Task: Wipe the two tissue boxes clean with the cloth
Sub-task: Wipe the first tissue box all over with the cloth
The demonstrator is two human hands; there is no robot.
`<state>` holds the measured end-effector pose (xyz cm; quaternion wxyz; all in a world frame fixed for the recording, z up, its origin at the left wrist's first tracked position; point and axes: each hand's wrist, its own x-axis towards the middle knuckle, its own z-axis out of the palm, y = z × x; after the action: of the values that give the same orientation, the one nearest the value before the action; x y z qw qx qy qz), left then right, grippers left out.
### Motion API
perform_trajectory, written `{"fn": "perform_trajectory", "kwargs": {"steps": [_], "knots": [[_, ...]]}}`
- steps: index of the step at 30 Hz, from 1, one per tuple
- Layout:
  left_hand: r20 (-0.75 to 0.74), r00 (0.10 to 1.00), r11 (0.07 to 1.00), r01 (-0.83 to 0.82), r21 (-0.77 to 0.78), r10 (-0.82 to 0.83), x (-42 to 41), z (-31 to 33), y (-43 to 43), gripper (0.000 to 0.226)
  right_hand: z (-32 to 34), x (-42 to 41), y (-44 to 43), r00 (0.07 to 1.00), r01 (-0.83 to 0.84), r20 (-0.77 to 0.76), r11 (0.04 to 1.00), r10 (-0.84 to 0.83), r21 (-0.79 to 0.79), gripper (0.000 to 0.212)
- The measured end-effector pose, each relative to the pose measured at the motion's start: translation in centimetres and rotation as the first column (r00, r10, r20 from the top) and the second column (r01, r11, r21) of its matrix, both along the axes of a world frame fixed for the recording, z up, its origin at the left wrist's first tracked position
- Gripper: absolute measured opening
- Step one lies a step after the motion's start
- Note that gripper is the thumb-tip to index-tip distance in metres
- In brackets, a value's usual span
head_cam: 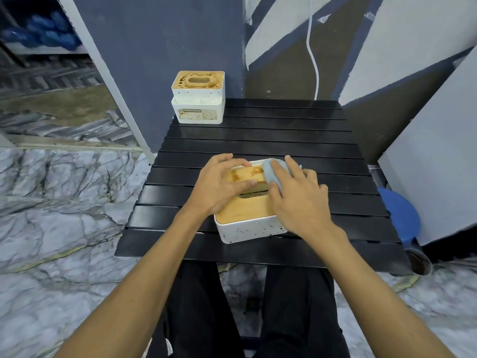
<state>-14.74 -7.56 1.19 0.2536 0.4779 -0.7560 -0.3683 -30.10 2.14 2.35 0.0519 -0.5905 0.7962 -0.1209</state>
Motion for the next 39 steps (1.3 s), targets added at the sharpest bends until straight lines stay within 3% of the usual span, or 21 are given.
{"fn": "perform_trajectory", "kwargs": {"steps": [8, 12, 18, 22, 29, 35, 39], "knots": [[0.018, 0.997, 0.997, 0.072, 0.007, -0.072, -0.1, -0.1, -0.2, 0.053, 0.0, 0.2, 4.7, 0.999, -0.025, -0.026, 1.0, 0.025, 0.011, 0.05], [0.079, 0.992, 0.995, 0.096, -0.032, -0.094, -0.3, -0.1, -0.2, 0.048, 0.2, -0.2, 1.5, 1.0, 0.014, -0.013, 1.0, -0.014, 0.009, 0.051], [0.035, 0.996, 0.997, 0.081, -0.017, -0.08, -0.2, -0.3, -0.3, 0.046, 0.1, -0.1, 2.4, 1.0, -0.001, 0.028, 1.0, 0.001, 0.01, 0.049], [0.027, 0.996, 0.996, 0.086, -0.023, -0.085, -0.2, -0.2, -0.2, 0.044, -0.1, 0.4, 4.5, 1.0, 0.003, -0.003, 1.0, -0.003, 0.004, 0.049], [0.034, 0.995, 0.994, 0.097, -0.046, -0.095, -0.2, -0.1, -0.2, 0.046, 0.0, -0.3, 0.1, 1.0, 0.018, -0.005, 1.0, -0.018, 0.015, 0.051], [0.002, 0.994, 0.991, 0.112, -0.071, -0.112, -0.2, -0.6, -0.6, 0.043, 0.1, 0.5, 5.5, 0.998, -0.008, -0.064, 1.0, 0.008, 0.001, 0.05], [0.021, 0.99, 0.986, 0.141, -0.084, -0.14, -0.3, -0.5, -0.6, 0.04, -0.1, -0.3, 1.8, 0.997, 0.026, -0.071, 1.0, -0.026, 0.0, 0.051]]}}
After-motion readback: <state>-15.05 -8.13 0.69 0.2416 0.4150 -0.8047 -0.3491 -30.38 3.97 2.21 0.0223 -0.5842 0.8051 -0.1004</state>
